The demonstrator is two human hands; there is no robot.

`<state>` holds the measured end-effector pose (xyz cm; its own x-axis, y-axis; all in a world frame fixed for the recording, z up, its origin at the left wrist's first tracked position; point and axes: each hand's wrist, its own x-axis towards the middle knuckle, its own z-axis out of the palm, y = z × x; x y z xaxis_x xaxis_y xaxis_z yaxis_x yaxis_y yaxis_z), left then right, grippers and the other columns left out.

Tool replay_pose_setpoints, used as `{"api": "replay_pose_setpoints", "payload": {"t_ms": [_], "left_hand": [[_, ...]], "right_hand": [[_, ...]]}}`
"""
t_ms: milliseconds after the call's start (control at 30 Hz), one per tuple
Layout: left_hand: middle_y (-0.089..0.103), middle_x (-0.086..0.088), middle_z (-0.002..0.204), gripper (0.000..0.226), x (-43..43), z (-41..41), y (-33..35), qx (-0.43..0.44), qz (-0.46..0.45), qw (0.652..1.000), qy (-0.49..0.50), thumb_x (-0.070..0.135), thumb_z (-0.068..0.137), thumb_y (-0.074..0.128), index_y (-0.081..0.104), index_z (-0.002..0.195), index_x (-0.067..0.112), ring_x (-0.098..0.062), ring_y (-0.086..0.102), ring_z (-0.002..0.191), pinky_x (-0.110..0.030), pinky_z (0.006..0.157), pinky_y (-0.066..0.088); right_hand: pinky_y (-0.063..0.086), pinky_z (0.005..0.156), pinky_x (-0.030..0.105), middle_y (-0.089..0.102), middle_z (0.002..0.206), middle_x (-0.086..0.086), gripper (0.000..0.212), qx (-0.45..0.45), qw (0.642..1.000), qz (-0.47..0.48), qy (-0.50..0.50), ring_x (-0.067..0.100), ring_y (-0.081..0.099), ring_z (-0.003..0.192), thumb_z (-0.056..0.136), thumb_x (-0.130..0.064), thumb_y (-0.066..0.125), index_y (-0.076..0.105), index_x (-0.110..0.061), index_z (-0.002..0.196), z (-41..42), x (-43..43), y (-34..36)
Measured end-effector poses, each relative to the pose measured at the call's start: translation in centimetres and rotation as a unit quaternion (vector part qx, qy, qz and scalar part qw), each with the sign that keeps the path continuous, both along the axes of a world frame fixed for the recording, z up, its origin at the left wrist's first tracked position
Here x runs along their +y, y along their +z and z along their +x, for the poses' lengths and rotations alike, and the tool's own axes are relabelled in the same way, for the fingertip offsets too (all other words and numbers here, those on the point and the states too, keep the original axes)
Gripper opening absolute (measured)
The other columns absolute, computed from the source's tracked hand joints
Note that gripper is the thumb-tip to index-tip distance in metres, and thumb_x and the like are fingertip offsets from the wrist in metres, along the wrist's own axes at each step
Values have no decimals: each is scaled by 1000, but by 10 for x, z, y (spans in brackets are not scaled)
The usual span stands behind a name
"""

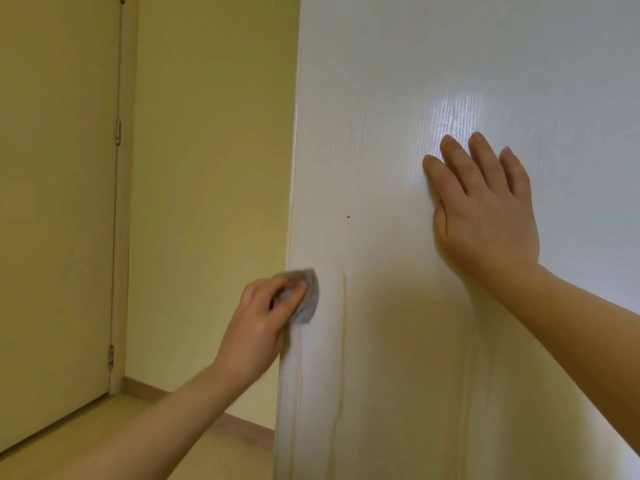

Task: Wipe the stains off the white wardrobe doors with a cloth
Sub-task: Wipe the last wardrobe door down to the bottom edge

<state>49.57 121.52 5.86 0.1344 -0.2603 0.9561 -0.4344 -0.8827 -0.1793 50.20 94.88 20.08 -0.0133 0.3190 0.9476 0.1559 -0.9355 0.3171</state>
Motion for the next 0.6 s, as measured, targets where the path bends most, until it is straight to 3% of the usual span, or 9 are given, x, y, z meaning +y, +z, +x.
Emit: {"api": "replay_pose_setpoints", "payload": {"t_ms": [67, 167, 267, 367, 433, 500, 600], "left_hand": [[58, -17, 114, 37, -3, 10, 44, -18, -33, 999, 4, 8, 91, 40, 57, 124, 6, -40, 55, 91, -35, 83, 42], [59, -20, 115, 37, -21, 19, 76, -43, -118, 992, 2, 8, 92, 42, 60, 124, 3, -41, 53, 92, -31, 82, 38], [51, -13, 121, 43, -24, 10, 9, -28, -97, 995, 4, 6, 86, 42, 52, 127, 10, -35, 47, 96, -28, 85, 36], [55, -14, 118, 40, -10, -7, -48, 44, -29, 999, 7, 12, 92, 38, 47, 131, 14, -36, 56, 90, -41, 73, 50], [57, -17, 122, 38, -5, -3, -20, 61, -29, 998, -2, 11, 96, 37, 51, 131, 11, -39, 57, 97, -45, 80, 51], [57, -17, 124, 37, -12, 8, 33, 48, -97, 994, -7, 8, 94, 44, 56, 129, 8, -41, 55, 104, -44, 88, 49], [60, -16, 116, 35, -24, 19, 69, 12, -165, 985, -55, 8, 94, 42, 57, 126, 11, -39, 54, 96, -44, 80, 47]], "right_hand": [[3, 110, 40, 40, 144, 13, 46, 7, 1000, -2, -9, 36, 29, 135, 90, -12, 36, 44, -9, 135, -1, 2, -1], [7, 109, 43, 42, 143, 13, 47, 1, 1000, -1, -16, 36, 32, 134, 89, -14, 35, 46, -9, 134, 0, 2, 1], [10, 109, 44, 44, 141, 14, 45, -5, 1000, 6, -17, 37, 35, 132, 87, -11, 38, 50, -7, 130, 0, 3, 0], [8, 109, 46, 43, 141, 15, 45, 6, 1000, 29, -7, 37, 33, 133, 86, -10, 37, 50, -6, 129, -1, 11, -9], [6, 109, 47, 42, 142, 15, 46, 8, 999, 39, 0, 37, 32, 134, 87, -11, 31, 49, -5, 129, -2, 14, -13], [4, 109, 46, 41, 143, 16, 48, 12, 999, 40, 4, 37, 31, 134, 88, -13, 27, 48, -4, 130, -1, 14, -15], [4, 109, 46, 40, 143, 16, 49, 4, 999, 43, 9, 38, 31, 134, 88, -13, 26, 48, -3, 130, 0, 14, -15]]}}
